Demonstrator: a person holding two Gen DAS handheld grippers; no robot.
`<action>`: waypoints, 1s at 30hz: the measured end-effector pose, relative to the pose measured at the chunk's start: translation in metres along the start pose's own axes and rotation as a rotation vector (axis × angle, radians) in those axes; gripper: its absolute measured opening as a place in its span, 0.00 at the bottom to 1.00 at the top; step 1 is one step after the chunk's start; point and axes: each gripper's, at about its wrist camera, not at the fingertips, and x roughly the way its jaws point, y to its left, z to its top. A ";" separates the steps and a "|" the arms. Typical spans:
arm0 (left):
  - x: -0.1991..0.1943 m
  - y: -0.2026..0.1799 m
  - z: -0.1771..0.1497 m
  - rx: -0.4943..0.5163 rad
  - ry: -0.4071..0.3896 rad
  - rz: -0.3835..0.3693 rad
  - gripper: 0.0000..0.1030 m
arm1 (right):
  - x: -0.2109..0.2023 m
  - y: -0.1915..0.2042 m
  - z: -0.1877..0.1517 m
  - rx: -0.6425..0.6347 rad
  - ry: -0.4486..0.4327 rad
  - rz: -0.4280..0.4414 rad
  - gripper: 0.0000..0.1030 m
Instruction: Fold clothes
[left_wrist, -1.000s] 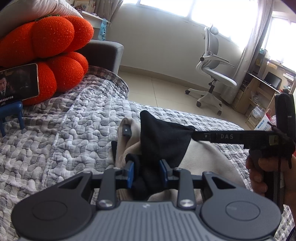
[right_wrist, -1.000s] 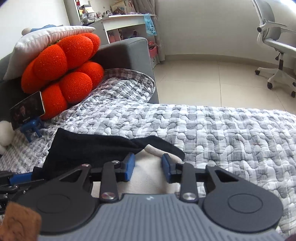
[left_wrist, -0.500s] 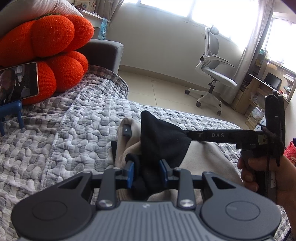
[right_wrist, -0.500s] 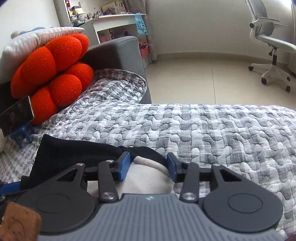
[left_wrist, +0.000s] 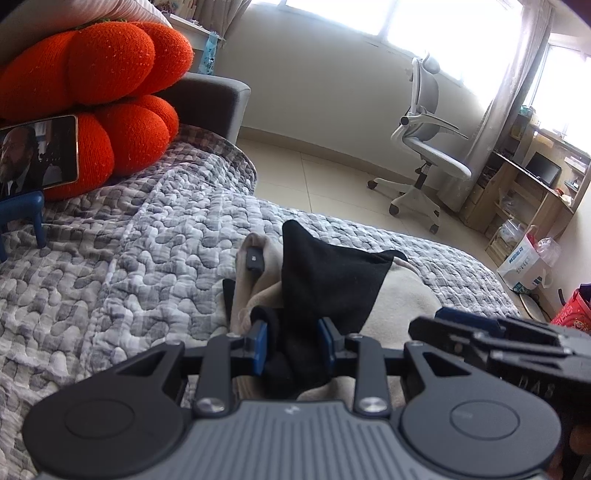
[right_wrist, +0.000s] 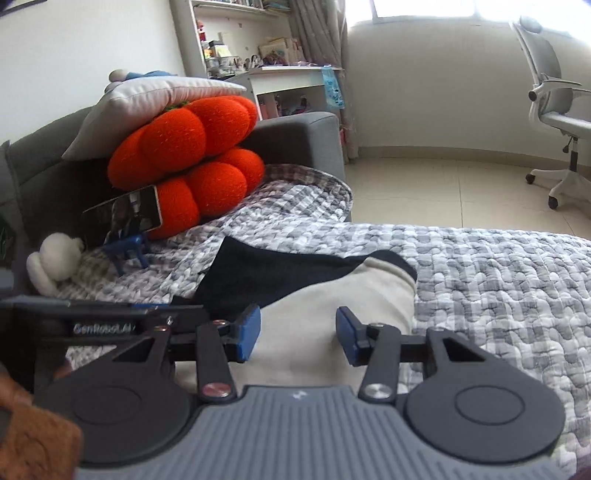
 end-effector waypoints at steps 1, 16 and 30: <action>0.000 0.000 0.000 0.000 0.000 0.000 0.30 | 0.001 0.003 -0.005 -0.018 0.004 -0.009 0.45; 0.001 -0.001 0.000 0.009 0.002 0.011 0.30 | -0.010 0.012 -0.031 -0.028 -0.010 -0.061 0.45; 0.000 -0.004 -0.001 0.023 0.001 0.024 0.30 | -0.009 0.011 -0.039 -0.018 -0.021 -0.067 0.45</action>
